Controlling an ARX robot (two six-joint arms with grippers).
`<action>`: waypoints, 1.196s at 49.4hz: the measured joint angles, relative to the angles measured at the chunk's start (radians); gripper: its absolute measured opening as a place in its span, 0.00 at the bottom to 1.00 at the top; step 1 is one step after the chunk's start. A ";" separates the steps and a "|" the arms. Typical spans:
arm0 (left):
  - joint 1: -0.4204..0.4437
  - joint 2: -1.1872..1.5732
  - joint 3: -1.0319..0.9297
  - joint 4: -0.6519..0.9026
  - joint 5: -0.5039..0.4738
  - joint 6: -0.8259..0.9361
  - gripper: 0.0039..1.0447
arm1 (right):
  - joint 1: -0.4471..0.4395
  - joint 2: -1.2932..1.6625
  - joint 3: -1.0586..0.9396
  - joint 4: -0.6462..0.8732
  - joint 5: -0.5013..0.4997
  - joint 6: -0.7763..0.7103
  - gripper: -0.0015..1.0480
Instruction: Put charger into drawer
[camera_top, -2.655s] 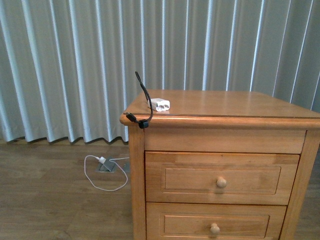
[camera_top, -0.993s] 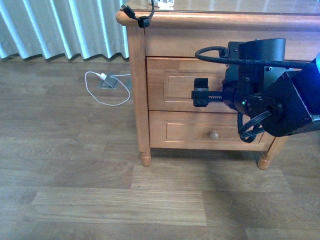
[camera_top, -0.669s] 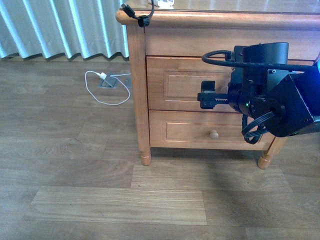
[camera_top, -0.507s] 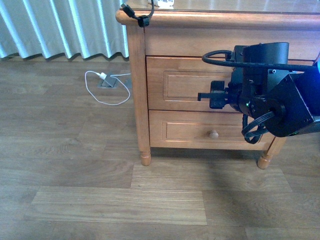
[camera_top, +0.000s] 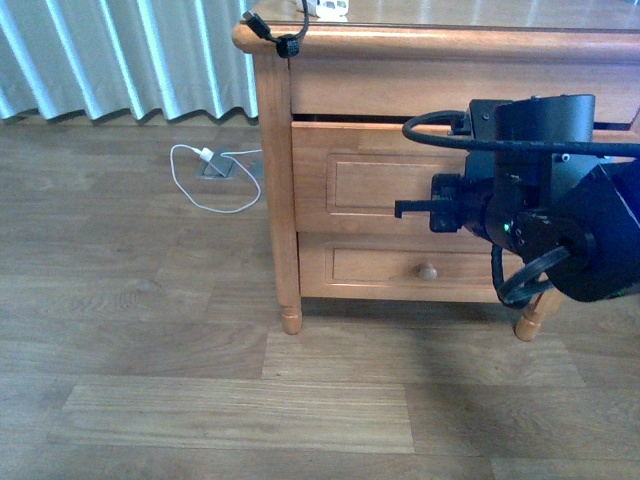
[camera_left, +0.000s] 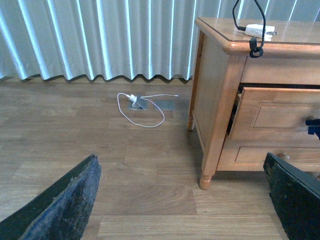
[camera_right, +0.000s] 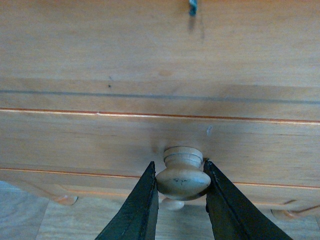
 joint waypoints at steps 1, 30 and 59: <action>0.000 0.000 0.000 0.000 0.000 0.000 0.94 | 0.001 -0.013 -0.020 0.004 -0.003 0.002 0.22; 0.000 0.000 0.000 0.000 0.000 0.000 0.94 | 0.045 -0.401 -0.578 -0.002 -0.106 0.023 0.21; 0.000 0.000 0.000 0.000 0.000 0.000 0.94 | 0.056 -0.951 -0.776 -0.255 -0.169 0.093 0.94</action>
